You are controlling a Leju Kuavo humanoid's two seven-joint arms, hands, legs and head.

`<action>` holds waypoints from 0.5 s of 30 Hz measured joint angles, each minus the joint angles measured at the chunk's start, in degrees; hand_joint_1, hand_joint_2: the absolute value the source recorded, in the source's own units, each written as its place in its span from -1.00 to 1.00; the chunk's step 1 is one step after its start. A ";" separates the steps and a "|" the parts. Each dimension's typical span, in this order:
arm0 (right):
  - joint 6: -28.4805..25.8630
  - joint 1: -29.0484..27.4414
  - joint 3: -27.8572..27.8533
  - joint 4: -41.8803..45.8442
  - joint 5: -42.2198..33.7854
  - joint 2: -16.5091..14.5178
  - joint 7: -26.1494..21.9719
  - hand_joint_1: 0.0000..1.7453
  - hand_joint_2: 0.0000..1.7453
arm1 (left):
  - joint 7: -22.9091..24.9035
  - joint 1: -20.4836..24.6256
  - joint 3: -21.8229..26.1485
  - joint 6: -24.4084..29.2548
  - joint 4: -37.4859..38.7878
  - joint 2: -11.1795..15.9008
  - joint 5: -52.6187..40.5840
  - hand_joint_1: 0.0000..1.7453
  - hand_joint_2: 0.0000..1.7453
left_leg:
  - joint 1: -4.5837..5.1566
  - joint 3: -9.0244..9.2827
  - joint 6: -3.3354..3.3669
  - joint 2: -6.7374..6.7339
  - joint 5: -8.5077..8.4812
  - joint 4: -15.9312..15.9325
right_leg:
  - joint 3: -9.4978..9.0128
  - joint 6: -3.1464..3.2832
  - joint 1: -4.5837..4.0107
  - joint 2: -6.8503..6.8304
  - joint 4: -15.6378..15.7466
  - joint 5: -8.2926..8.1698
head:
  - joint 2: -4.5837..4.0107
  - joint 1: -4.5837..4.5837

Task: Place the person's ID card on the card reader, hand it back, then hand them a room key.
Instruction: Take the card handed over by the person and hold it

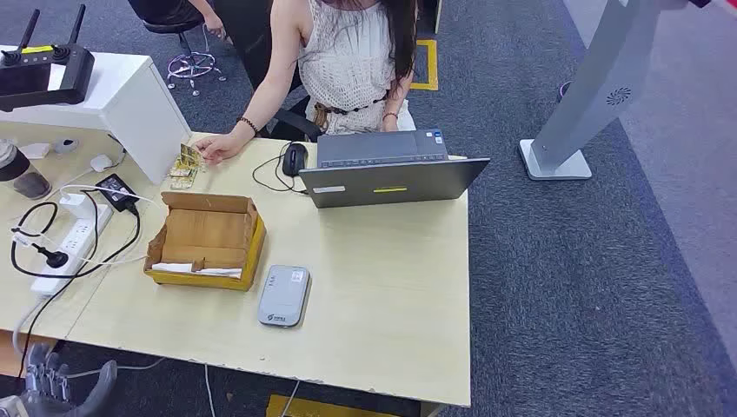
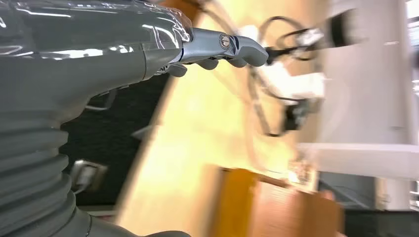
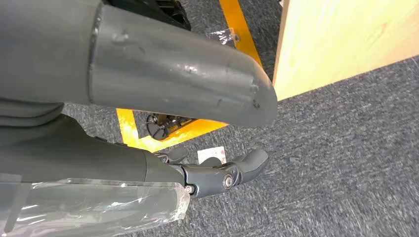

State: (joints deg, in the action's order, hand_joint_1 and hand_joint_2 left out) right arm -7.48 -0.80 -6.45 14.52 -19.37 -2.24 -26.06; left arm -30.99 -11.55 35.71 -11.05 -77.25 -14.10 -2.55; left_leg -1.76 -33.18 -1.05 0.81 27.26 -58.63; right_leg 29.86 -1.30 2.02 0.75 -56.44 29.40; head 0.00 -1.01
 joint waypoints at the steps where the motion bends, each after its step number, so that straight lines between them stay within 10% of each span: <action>1: 0.00 0.08 -0.01 -0.03 0.05 -0.08 -0.07 -1.00 -1.00 | -0.15 0.07 -0.48 0.38 -0.66 0.01 -0.27 -1.00 1.00 | 0.00 0.00 0.00 0.00 0.00 0.00 | 0.00 0.00 0.00 0.00 0.00 0.00 | 0.00 0.00; 15: -0.12 2.61 -0.02 -0.66 3.30 -1.62 0.36 -1.00 -1.00 | 4.27 9.32 -12.71 9.78 -6.85 3.23 -19.73 -1.00 1.00 | 0.00 0.01 0.02 -0.01 -0.07 -0.02 | -0.10 0.00 0.00 0.03 -0.02 -0.06 | 0.00 0.02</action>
State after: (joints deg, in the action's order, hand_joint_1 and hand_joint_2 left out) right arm -7.60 1.82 -6.46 13.87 -16.07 -3.86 -25.70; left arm -26.72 -2.23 23.00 -1.26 -84.10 -10.87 -22.28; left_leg -1.76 -33.17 -1.03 0.81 27.19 -58.64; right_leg 29.76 -1.30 2.02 0.78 -56.45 29.34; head 0.00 -0.99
